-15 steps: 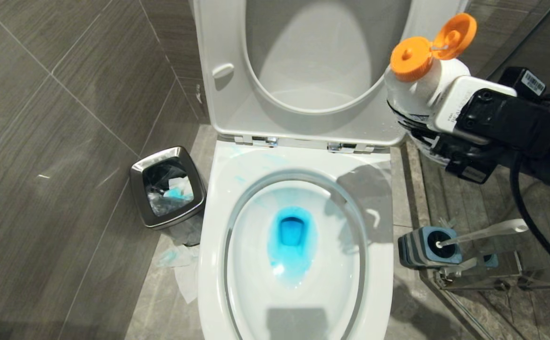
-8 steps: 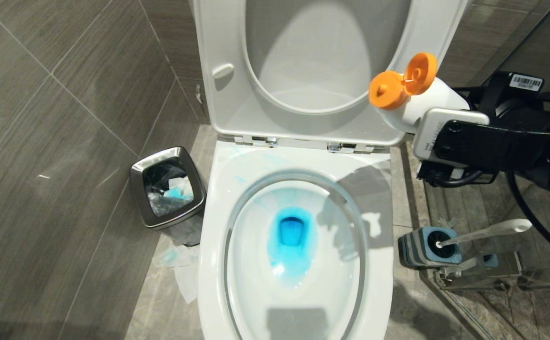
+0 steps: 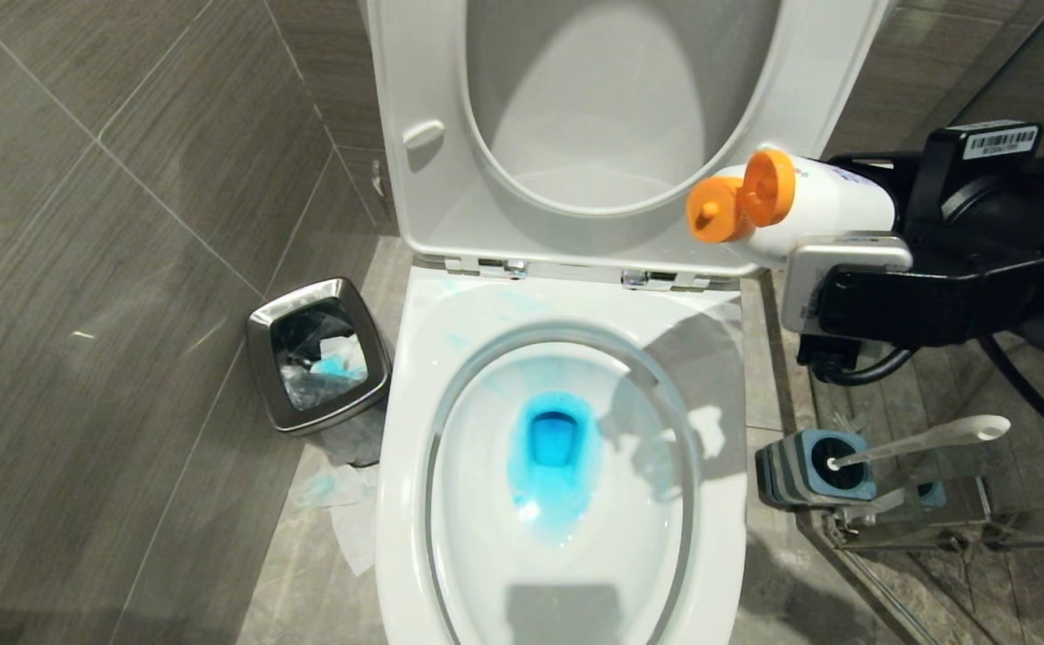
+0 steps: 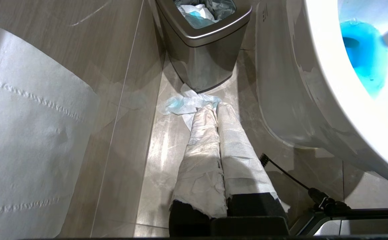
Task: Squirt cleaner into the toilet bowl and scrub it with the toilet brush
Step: Pour in the cleaning agent
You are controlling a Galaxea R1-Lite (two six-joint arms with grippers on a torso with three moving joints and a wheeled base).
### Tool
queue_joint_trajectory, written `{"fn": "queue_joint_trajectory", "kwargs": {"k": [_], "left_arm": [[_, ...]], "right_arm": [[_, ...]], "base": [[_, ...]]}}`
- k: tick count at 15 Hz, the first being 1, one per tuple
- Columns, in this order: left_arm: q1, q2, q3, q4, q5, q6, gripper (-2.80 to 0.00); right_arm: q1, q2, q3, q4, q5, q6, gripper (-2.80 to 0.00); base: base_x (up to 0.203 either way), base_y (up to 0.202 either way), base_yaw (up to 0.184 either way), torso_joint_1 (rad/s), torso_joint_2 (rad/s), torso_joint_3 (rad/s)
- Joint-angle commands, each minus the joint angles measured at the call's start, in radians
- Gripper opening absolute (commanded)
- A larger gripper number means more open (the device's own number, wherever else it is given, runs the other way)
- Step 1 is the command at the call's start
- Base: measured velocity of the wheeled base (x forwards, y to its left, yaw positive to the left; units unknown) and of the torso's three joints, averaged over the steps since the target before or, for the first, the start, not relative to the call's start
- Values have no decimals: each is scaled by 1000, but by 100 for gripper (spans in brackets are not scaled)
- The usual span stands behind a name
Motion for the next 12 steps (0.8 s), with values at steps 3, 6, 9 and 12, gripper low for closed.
{"fn": "queue_joint_trajectory", "kwargs": {"k": [3, 6, 9, 12], "left_arm": [[0, 0, 0, 1, 0, 0, -280], [0, 0, 0, 0, 0, 0, -280], [0, 0, 0, 0, 0, 0, -280], [0, 0, 0, 0, 0, 0, -280]], "right_arm": [[81, -19, 3, -8, -124, -126, -280], [129, -18, 6, -13, -186, -183, -280], [136, -15, 14, -55, -220, -250, -280], [140, 3, 21, -146, -253, -340, -280]], "base": [[0, 0, 0, 0, 0, 0], [0, 0, 0, 0, 0, 0], [0, 0, 0, 0, 0, 0], [0, 0, 0, 0, 0, 0]]}}
